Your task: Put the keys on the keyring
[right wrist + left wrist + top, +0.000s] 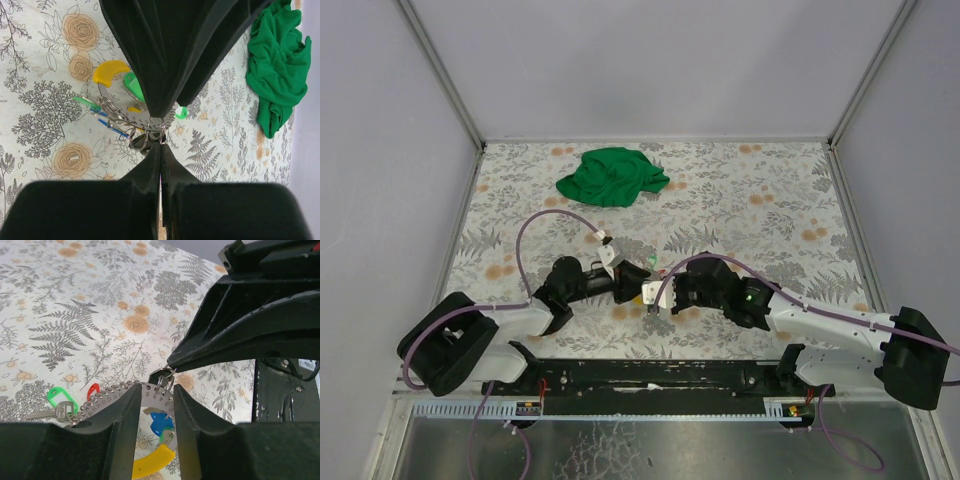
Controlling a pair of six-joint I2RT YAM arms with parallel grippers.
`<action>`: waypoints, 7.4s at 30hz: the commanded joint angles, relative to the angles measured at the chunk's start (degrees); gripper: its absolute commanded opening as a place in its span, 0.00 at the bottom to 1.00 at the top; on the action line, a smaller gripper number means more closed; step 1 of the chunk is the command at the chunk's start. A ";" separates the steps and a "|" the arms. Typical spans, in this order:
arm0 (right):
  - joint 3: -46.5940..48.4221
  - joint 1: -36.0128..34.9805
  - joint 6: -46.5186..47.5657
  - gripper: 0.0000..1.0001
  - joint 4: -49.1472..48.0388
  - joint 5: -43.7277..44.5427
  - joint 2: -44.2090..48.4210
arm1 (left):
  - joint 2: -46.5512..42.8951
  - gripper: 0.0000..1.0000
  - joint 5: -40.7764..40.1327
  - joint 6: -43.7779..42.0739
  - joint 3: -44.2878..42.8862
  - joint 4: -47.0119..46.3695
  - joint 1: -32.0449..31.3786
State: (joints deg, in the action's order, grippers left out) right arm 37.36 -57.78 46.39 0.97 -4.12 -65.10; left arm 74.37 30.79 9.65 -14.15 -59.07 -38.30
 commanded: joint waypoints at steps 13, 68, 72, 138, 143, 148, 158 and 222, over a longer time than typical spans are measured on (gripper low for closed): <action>5.18 -0.58 3.31 0.00 3.92 -3.07 -0.42 | 9.24 0.33 16.13 -12.34 -10.69 11.89 2.66; -14.82 -0.62 -12.76 0.30 -26.11 1.39 10.15 | 3.31 0.00 1.72 -1.15 -3.48 -0.01 1.83; -14.44 -0.58 -11.70 0.35 -31.39 0.54 6.95 | 3.22 0.00 2.12 -1.55 -3.68 0.72 1.84; -13.72 -2.52 -16.45 0.00 -31.37 -1.31 -4.38 | 7.57 0.00 -38.25 20.21 6.07 -28.83 -7.88; -12.56 -2.53 -14.15 0.00 -27.11 1.99 -3.12 | 8.40 0.00 -34.68 19.16 6.59 -30.80 -7.80; -11.23 -2.56 -7.15 0.00 -22.25 3.84 1.14 | 5.52 0.09 -24.83 15.28 6.56 -24.75 -7.69; -4.38 -2.44 -0.96 0.00 -11.46 1.48 0.69 | -1.43 0.31 -2.00 6.22 4.21 -6.45 -0.40; -8.66 -2.69 -9.42 0.00 -10.54 -8.63 2.01 | 2.97 0.00 -1.38 8.13 -0.01 -10.36 2.54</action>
State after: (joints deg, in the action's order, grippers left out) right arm 30.94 -59.70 42.17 -8.01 -8.73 -63.20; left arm 79.37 40.77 13.91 -15.55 -58.06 -34.81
